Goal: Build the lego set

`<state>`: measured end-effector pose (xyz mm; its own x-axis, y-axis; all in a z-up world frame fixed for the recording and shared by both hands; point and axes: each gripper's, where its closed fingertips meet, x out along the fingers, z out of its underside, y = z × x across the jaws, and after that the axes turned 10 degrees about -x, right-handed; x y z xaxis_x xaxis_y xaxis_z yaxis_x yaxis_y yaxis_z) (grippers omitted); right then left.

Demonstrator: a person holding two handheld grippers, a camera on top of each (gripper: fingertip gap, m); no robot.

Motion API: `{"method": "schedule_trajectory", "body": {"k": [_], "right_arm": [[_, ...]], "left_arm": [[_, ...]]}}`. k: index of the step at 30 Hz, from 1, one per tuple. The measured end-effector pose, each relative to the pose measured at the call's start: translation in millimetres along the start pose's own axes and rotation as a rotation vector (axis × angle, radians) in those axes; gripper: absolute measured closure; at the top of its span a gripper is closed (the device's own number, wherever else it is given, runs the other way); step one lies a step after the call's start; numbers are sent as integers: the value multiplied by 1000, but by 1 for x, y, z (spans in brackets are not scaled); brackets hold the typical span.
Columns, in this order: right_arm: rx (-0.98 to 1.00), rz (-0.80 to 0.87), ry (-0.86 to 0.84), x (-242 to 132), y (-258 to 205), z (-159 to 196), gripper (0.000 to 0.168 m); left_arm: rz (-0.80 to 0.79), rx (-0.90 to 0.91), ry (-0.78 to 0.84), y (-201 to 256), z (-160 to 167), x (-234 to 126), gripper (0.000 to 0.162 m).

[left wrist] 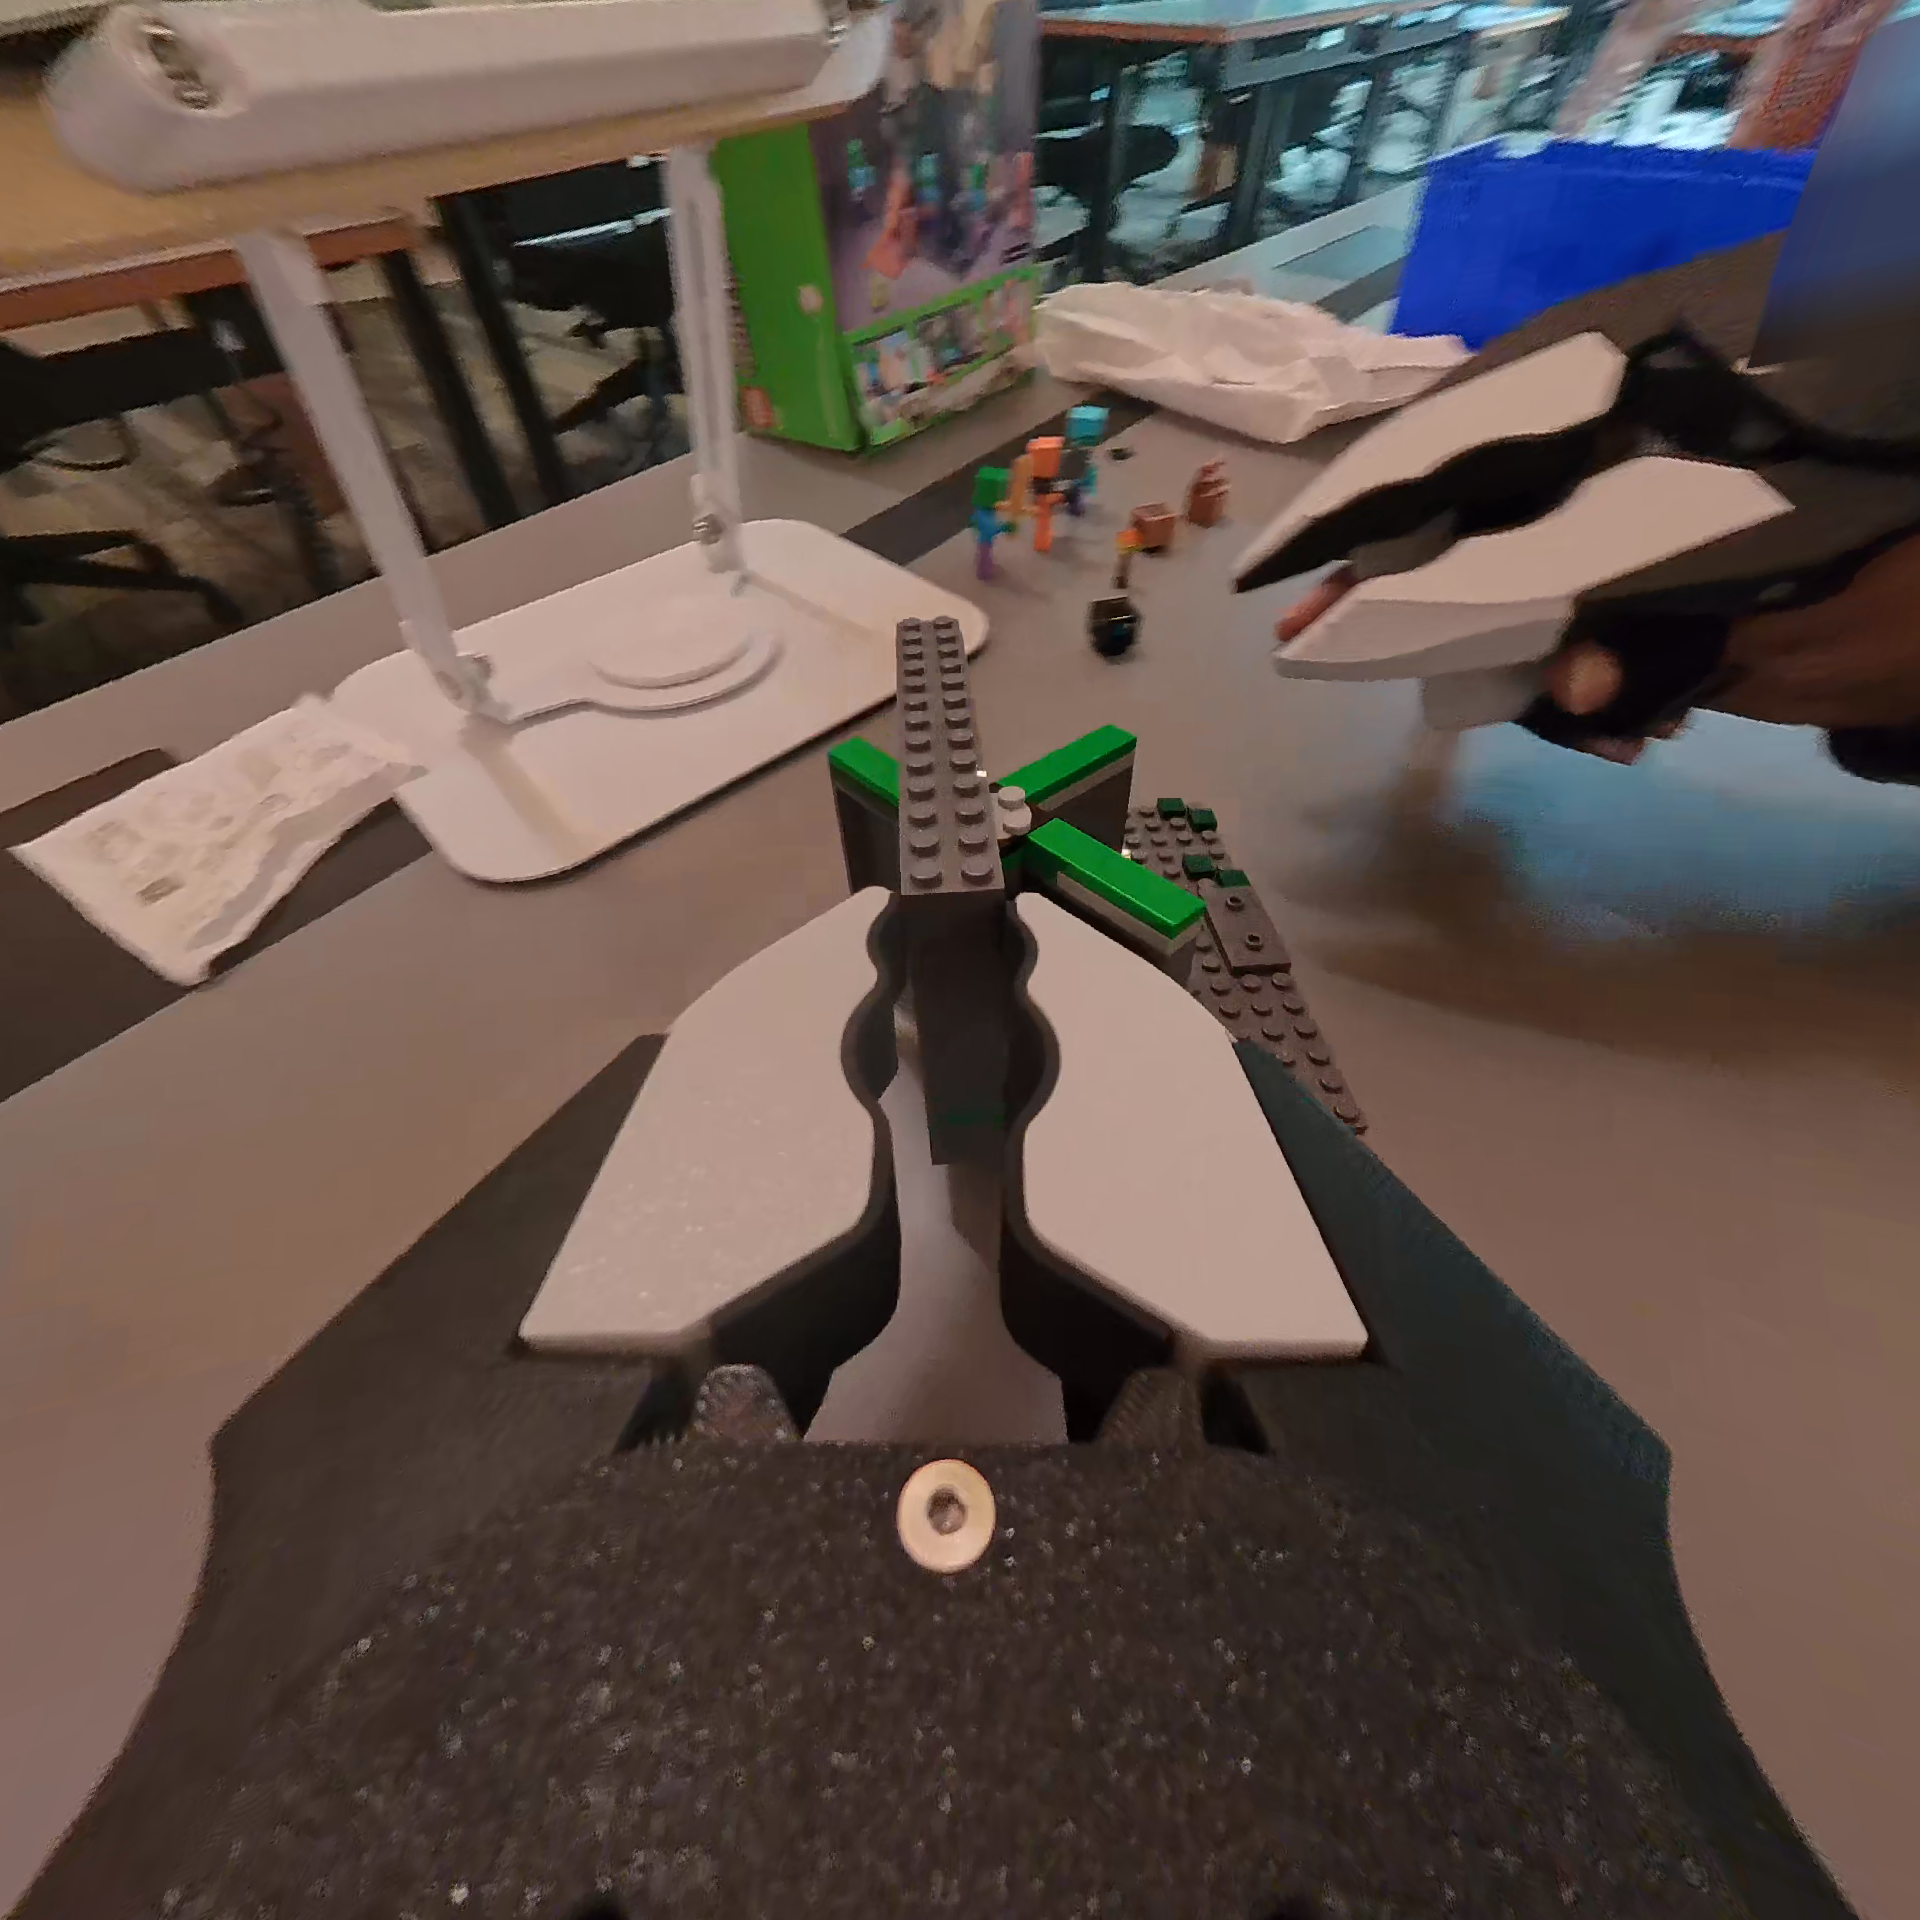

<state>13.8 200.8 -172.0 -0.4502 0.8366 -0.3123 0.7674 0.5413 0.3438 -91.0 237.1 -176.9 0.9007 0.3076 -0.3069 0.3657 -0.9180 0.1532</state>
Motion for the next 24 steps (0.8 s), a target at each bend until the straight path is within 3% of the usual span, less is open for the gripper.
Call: {"method": "schedule_trajectory", "body": {"k": [5,9,16,22,24], "right_arm": [[-64,-165,3,-22,-6,-1,139],[-148,-315,-63,-34,-16,13,131],[-217,-331,-116,-19,2,29,122],[-148,-452,-129,-7,3,29,123],[-135,-478,-136,-2,-2,30,131]], "left_arm": [[236,29,-9,45,0,-2,145],[333,64,-41,68,2,2,145],[382,83,-66,69,7,13,145],[386,81,-92,63,13,22,145],[356,84,-108,57,14,27,145]]}}
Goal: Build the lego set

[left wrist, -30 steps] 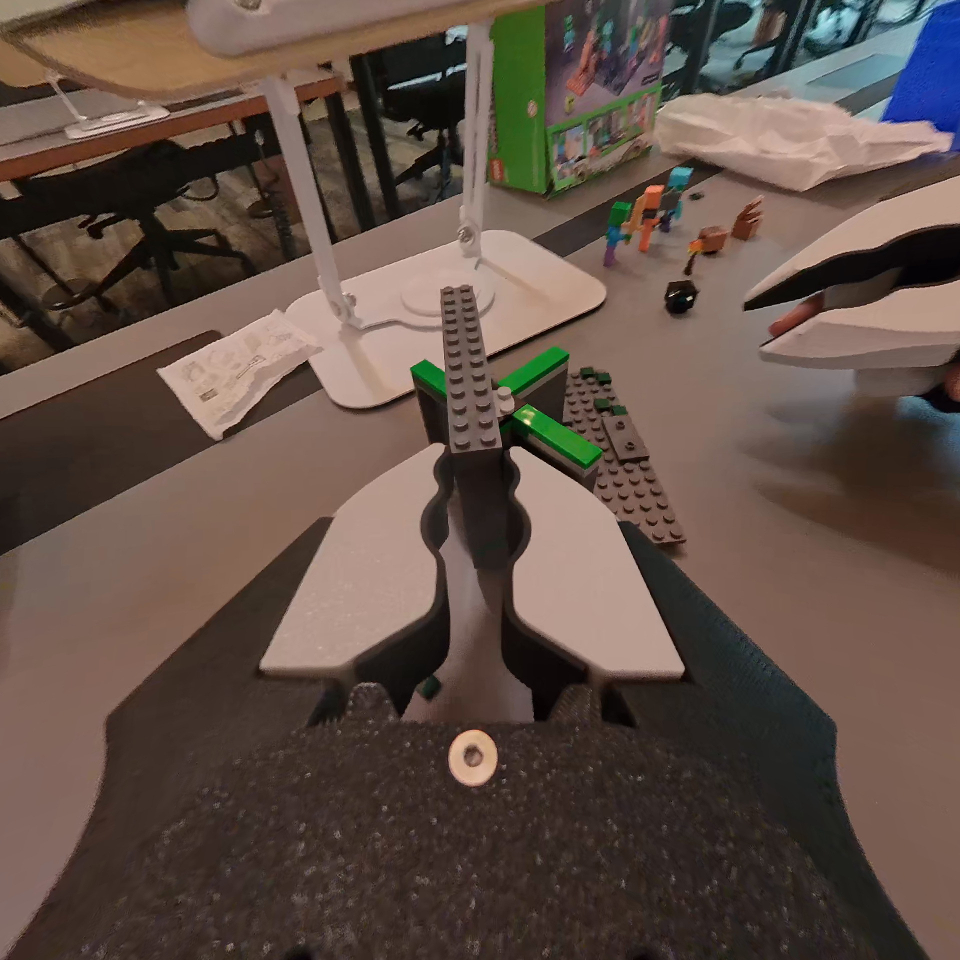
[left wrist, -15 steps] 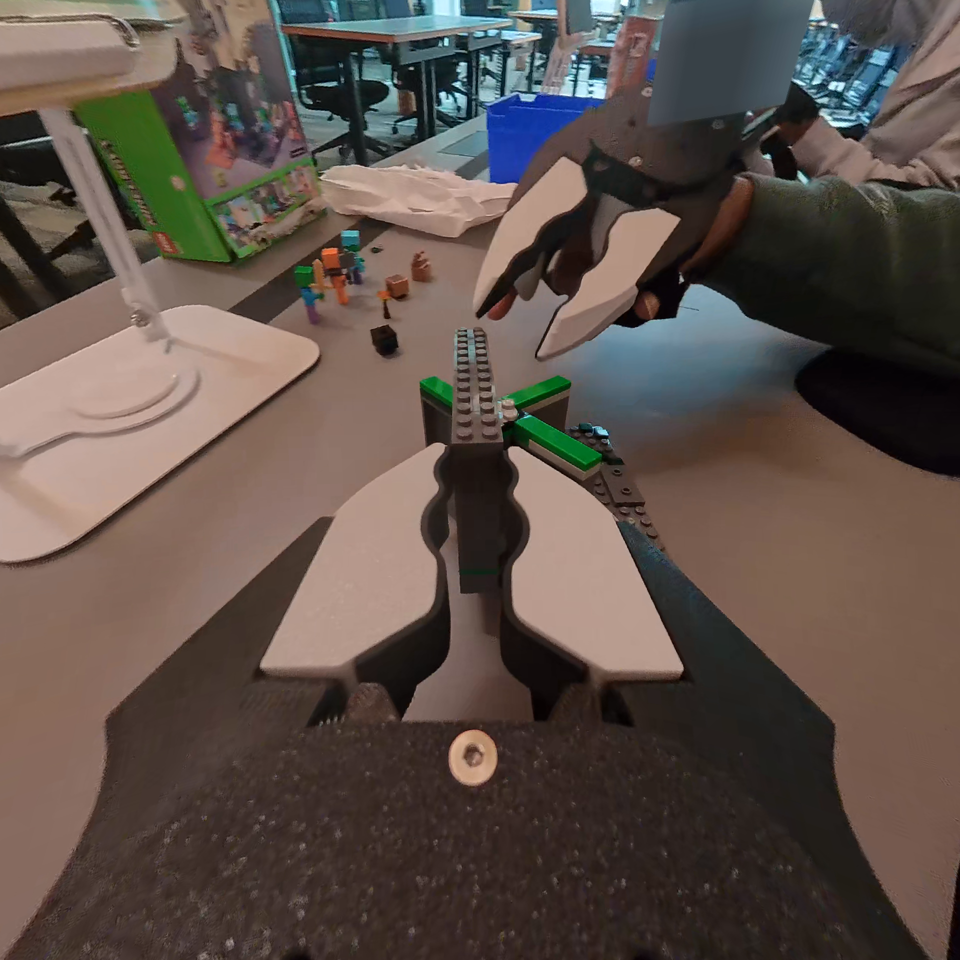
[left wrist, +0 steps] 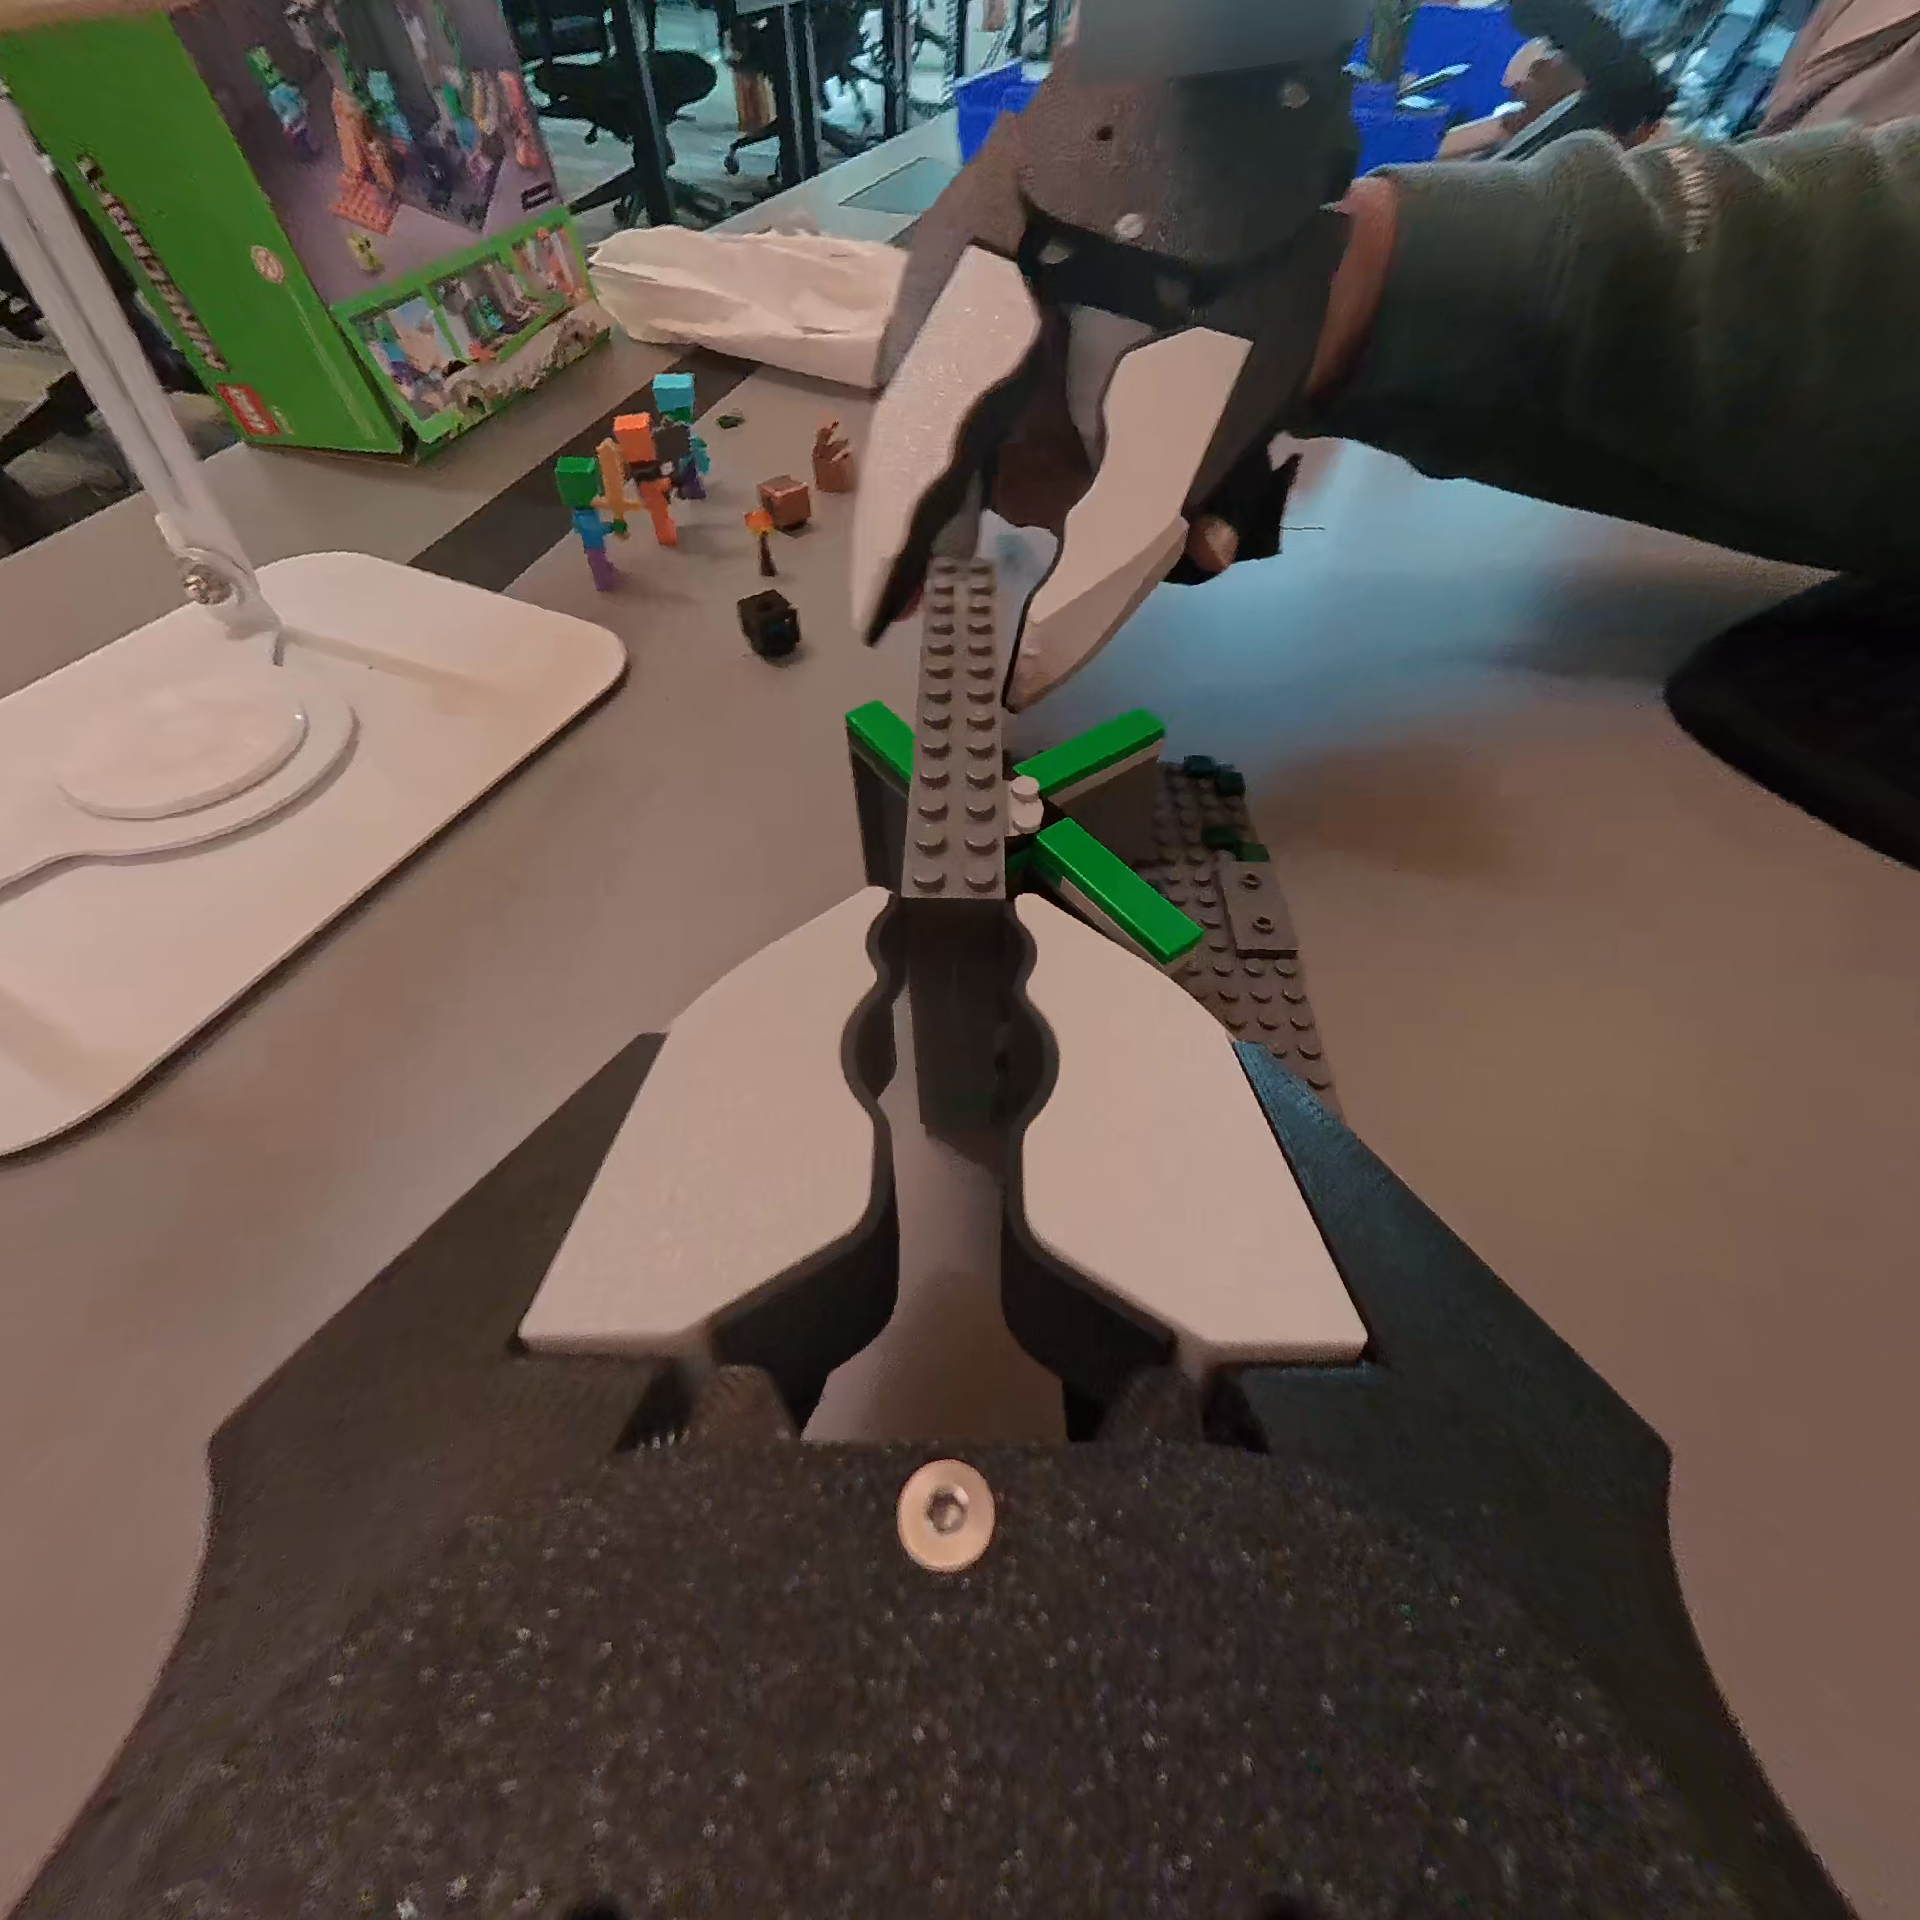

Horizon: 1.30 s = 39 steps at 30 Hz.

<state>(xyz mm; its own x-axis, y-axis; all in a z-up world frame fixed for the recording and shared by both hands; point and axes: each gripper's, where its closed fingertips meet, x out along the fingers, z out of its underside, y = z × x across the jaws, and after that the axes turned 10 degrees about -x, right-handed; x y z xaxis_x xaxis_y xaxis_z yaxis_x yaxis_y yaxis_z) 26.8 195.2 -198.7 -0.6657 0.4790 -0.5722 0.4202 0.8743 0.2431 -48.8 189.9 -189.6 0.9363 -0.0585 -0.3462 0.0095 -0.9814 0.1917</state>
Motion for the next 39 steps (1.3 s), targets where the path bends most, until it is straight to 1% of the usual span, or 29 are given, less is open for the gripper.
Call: {"method": "schedule_trajectory", "body": {"k": [1,4,8,12,16,19,23,24,27,35,39], "right_arm": [[4,11,-6,2,2,0,138],[35,48,-17,4,10,0,140],[69,68,-13,7,19,1,142],[85,70,-15,8,22,1,144],[95,93,-28,10,23,0,144],[96,113,-37,11,23,0,143],[96,116,-40,11,22,-1,143],[94,117,-43,11,22,-1,143],[87,113,-51,11,22,0,143],[69,84,-48,11,24,-1,144],[74,87,25,-2,28,-17,141]], "left_arm": [[-27,-1,-10,-6,1,1,145],[-118,-11,5,-22,-3,-1,144],[-227,-9,35,-35,-12,-12,143],[-319,1,3,-42,-6,-24,141],[-329,21,-63,-35,6,-20,145],[-324,60,-93,-24,6,-12,147],[-327,85,-98,-17,2,-4,148],[-335,89,-102,-17,2,-3,151],[-350,96,-104,-19,2,-1,151],[-335,75,-79,-17,-2,-3,149],[-327,71,-71,-15,-4,-4,148]]}}
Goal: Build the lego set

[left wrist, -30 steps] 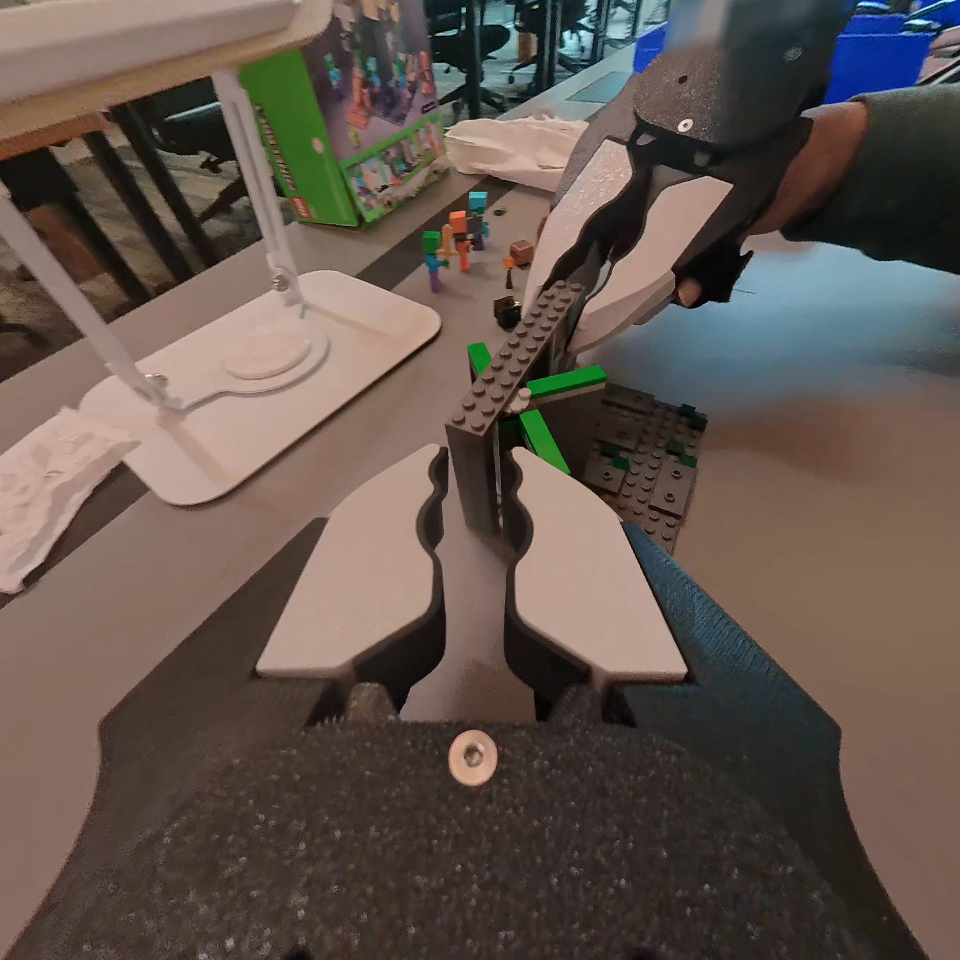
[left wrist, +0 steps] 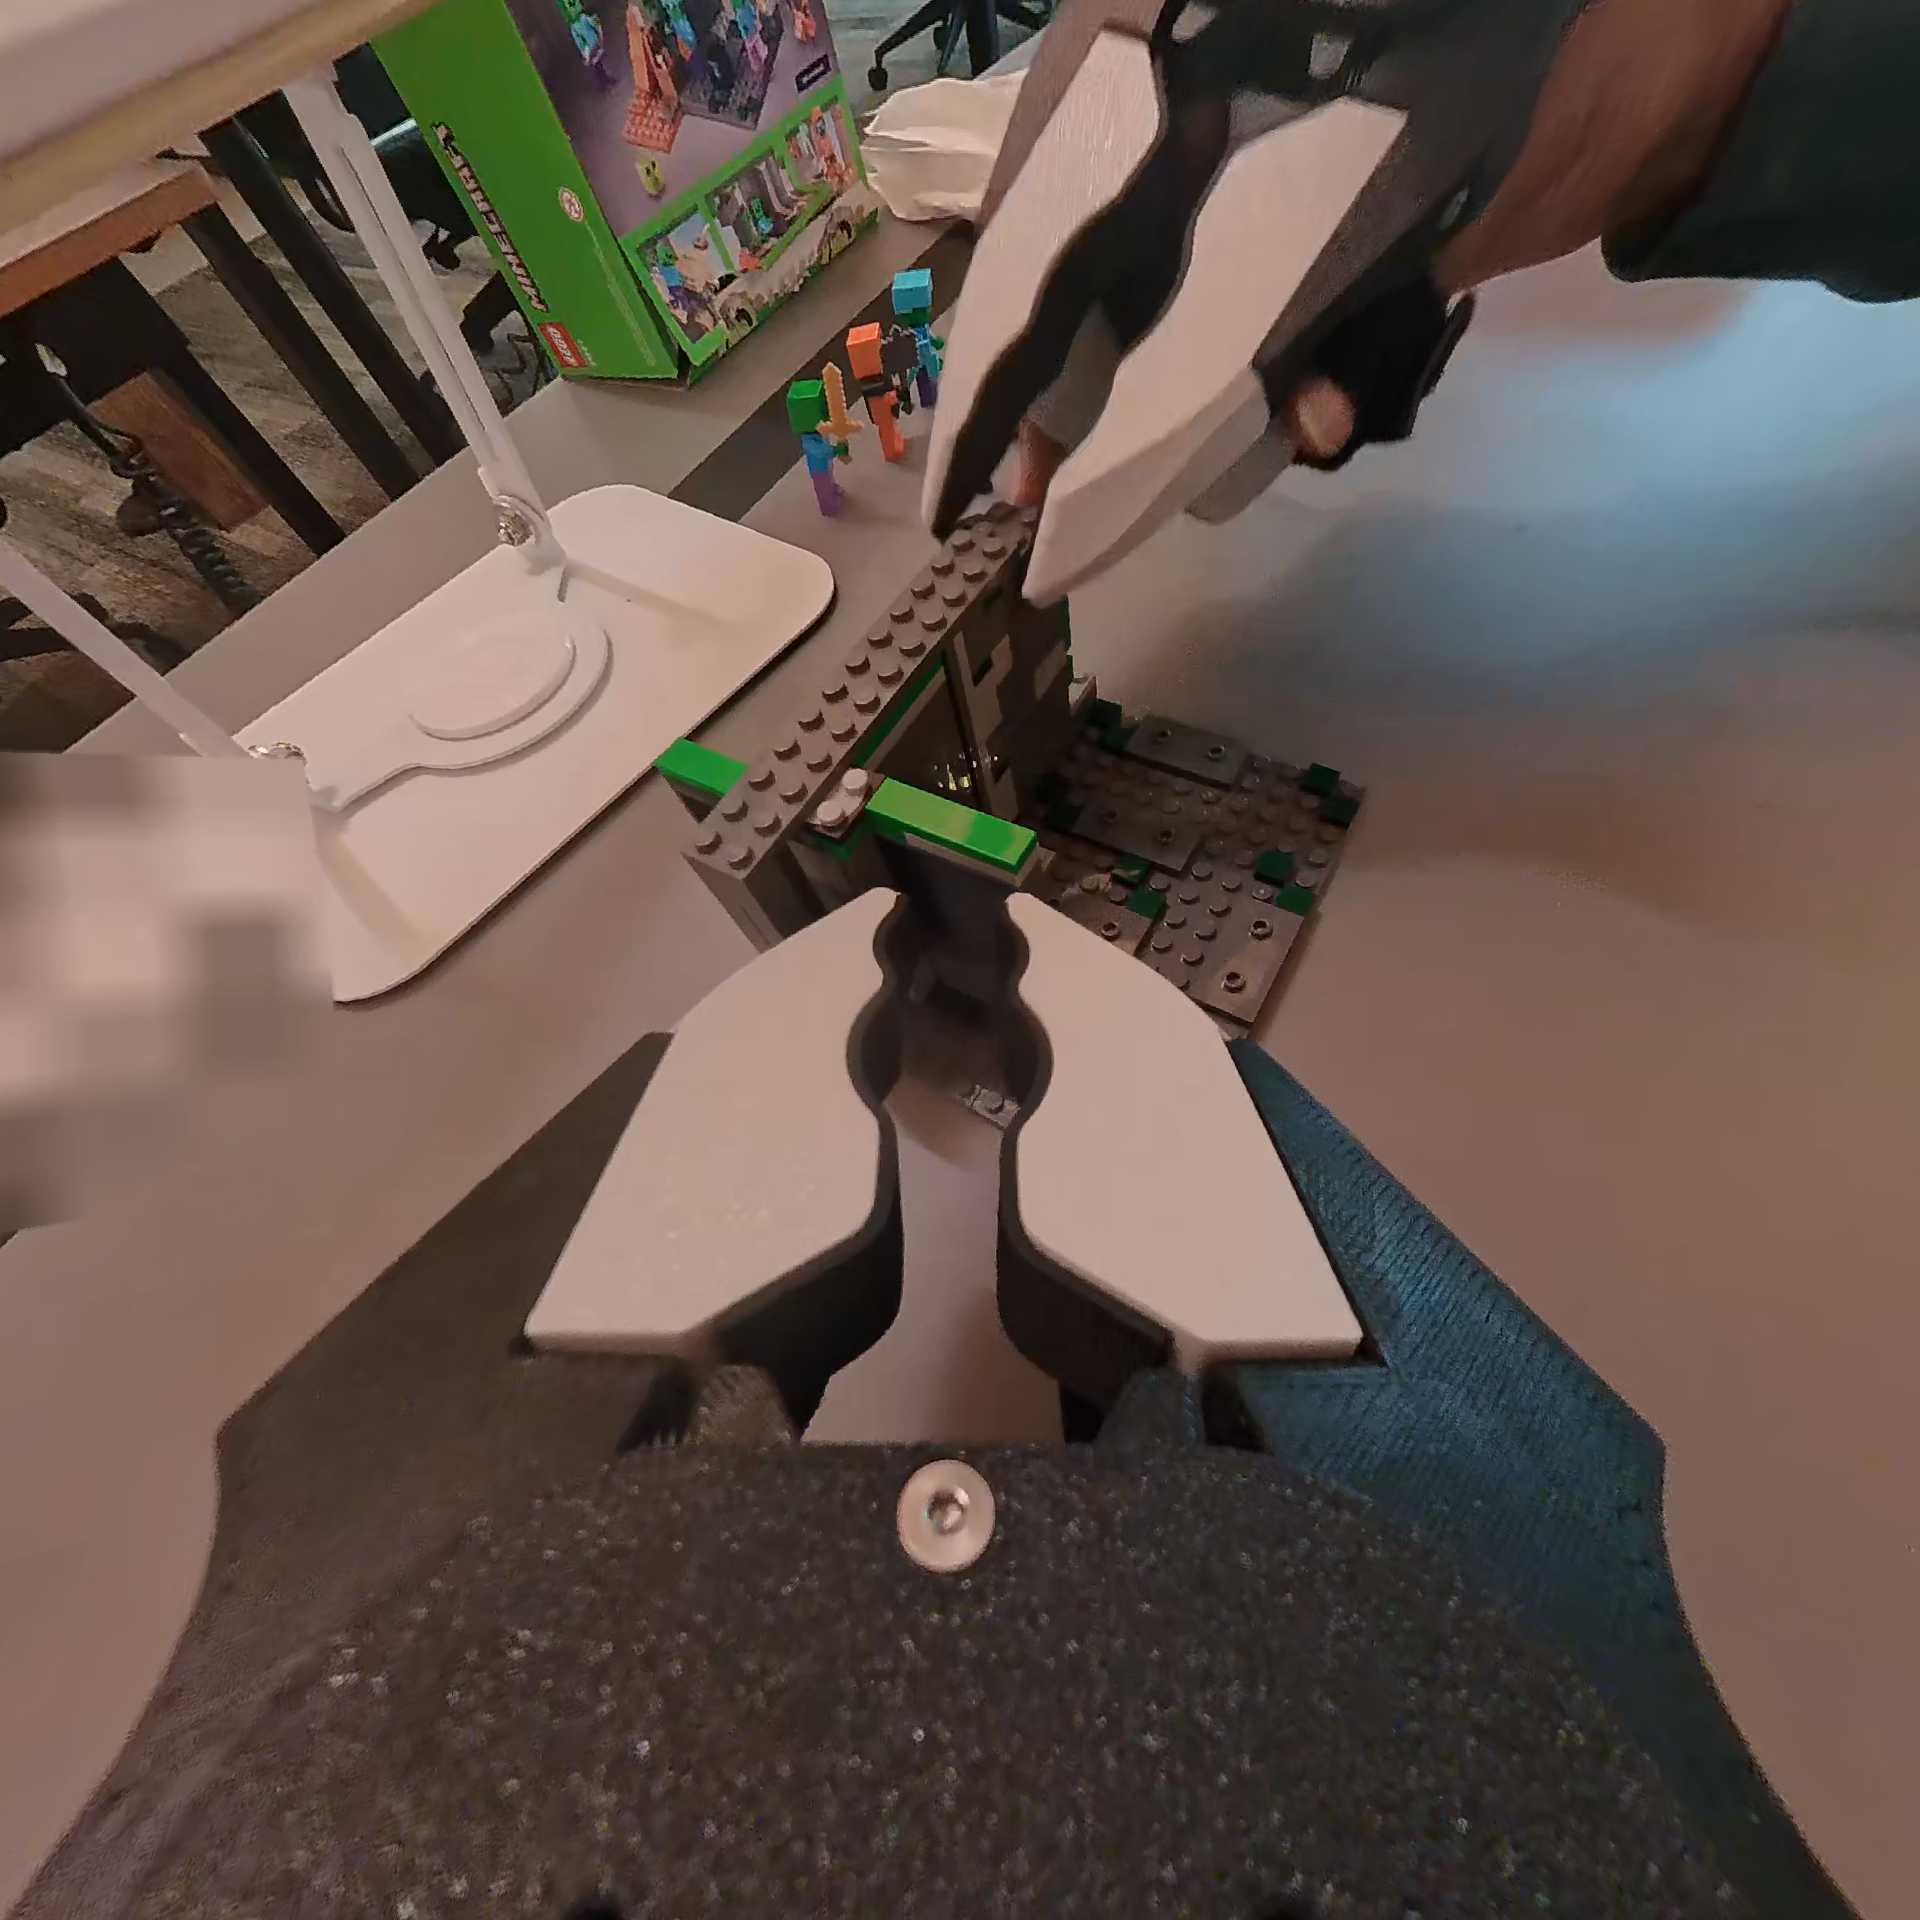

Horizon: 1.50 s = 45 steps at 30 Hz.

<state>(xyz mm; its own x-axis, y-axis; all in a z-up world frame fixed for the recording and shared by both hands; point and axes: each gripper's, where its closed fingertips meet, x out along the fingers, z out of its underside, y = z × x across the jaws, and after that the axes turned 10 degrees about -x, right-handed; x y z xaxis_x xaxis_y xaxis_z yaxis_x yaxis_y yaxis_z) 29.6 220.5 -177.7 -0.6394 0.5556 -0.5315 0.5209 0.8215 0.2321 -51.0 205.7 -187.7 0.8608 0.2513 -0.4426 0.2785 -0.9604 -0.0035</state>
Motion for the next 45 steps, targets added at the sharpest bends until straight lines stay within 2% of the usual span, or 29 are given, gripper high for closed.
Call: {"method": "schedule_trajectory", "body": {"k": [4,8,11,14,19,23,29,36,40,45], "right_arm": [[27,72,98,-35,12,-26,134],[100,230,204,-83,30,-39,133],[149,365,193,-111,44,-22,132],[202,440,100,-123,53,19,132],[276,333,-68,-99,49,83,131],[267,265,-156,-66,53,101,131],[255,183,-240,-28,62,102,130],[215,141,-307,-6,62,103,131],[181,137,-334,-3,61,104,150],[162,136,-327,-10,57,99,152]], "left_arm": [[-35,-13,30,-7,-8,-9,148],[-121,-74,127,-20,-28,-24,153],[-177,-145,228,-29,-46,-38,153],[-216,-188,278,-32,-53,-47,152],[-254,-212,298,-29,-53,-53,150],[-261,-184,256,-24,-41,-44,150],[-278,-168,198,-29,-23,-32,150],[-292,-158,124,-38,-1,-21,151],[-291,-152,107,-39,3,-20,152],[-272,-152,97,-35,5,-17,152]]}}
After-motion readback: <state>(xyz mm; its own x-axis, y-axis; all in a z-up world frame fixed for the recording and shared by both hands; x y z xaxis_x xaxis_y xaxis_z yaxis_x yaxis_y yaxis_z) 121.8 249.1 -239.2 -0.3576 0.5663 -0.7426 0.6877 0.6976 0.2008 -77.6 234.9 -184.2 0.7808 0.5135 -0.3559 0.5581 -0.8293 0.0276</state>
